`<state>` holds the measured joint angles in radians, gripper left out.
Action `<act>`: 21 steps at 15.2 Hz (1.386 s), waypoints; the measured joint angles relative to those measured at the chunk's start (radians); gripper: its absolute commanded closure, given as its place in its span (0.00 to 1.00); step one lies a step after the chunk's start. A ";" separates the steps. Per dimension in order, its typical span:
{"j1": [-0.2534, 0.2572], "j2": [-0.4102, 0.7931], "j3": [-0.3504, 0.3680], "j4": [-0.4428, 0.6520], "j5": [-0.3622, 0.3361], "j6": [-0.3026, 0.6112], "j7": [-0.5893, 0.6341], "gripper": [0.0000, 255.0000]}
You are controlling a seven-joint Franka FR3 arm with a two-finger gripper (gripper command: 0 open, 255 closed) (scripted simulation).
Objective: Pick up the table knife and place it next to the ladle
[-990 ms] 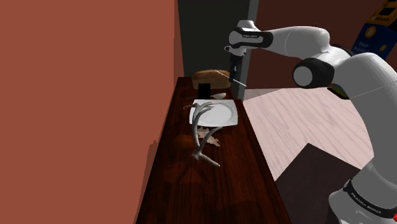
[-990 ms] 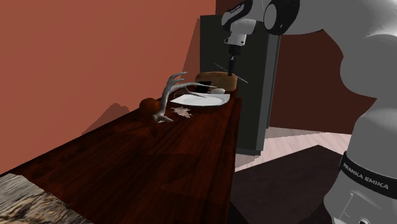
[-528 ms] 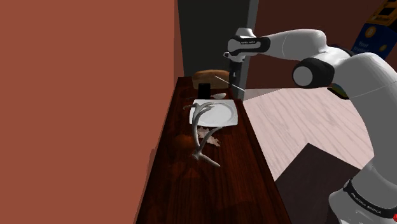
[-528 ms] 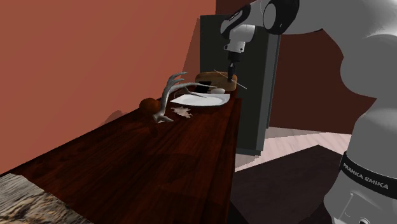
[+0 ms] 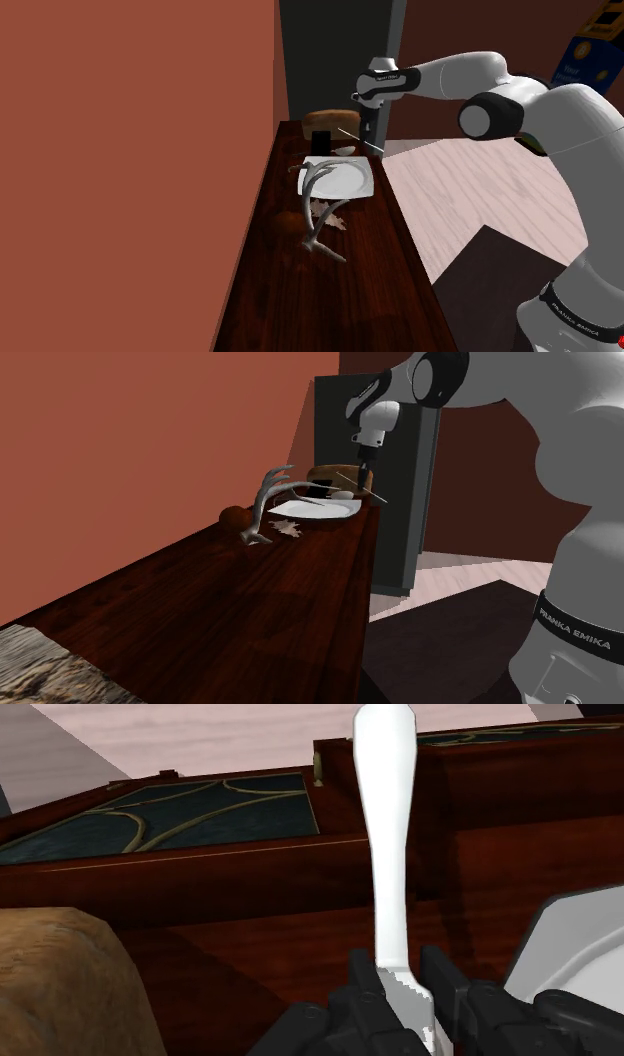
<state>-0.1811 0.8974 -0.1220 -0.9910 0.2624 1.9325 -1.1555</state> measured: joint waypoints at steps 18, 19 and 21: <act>-0.001 0.009 0.001 -0.020 0.003 0.029 -0.007 0.00; -0.001 -0.004 0.000 -0.021 0.002 0.017 -0.005 0.00; -0.004 -0.029 -0.002 -0.007 -0.002 -0.021 -0.003 0.00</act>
<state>-0.1852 0.8685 -0.1244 -0.9984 0.2608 1.9113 -1.1582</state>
